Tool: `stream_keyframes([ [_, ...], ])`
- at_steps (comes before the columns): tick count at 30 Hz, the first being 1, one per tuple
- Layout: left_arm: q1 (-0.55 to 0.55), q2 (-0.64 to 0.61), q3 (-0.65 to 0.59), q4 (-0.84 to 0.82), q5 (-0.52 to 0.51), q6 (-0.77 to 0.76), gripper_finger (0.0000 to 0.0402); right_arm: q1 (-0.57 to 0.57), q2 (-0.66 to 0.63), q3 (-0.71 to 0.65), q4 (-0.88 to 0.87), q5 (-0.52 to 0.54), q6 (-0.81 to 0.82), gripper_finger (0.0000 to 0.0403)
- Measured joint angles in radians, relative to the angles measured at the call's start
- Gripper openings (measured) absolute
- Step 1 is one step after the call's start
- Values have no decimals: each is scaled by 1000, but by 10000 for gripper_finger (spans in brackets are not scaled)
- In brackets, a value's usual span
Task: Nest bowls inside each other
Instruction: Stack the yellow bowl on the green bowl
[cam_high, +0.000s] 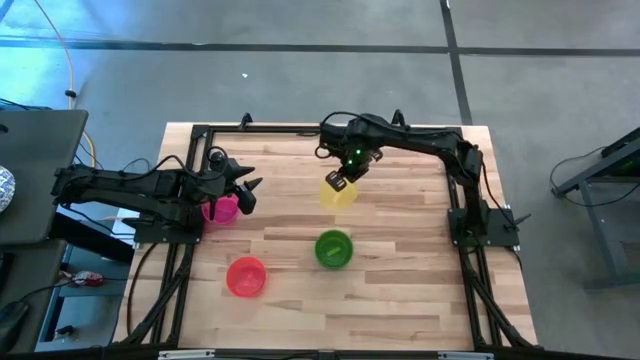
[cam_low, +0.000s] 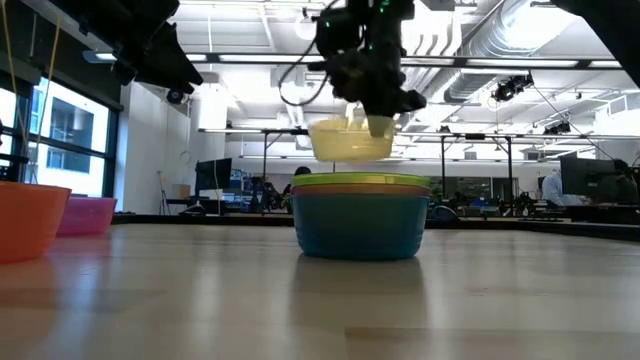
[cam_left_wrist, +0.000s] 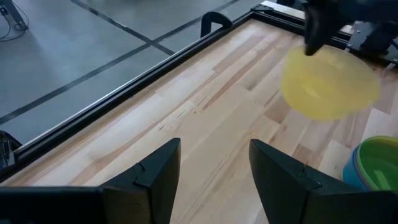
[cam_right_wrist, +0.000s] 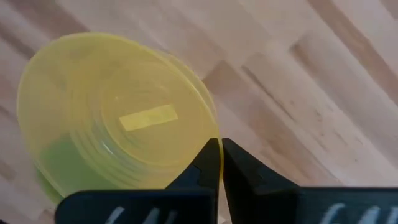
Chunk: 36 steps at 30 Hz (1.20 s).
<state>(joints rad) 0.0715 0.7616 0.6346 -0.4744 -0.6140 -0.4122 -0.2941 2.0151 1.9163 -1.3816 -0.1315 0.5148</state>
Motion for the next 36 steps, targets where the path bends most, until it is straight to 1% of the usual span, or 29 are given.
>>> stream_keyframes([
  [15,0,0,0,0,12,1,181,178,0,13,-9,-17,17,0],
  [23,0,0,0,0,26,0,181,257,0,13,15,-6,46,0],
  [31,0,0,0,0,27,-4,181,306,0,12,19,30,77,0],
  [36,0,0,0,0,27,-4,181,327,-1,-52,50,32,110,0],
])
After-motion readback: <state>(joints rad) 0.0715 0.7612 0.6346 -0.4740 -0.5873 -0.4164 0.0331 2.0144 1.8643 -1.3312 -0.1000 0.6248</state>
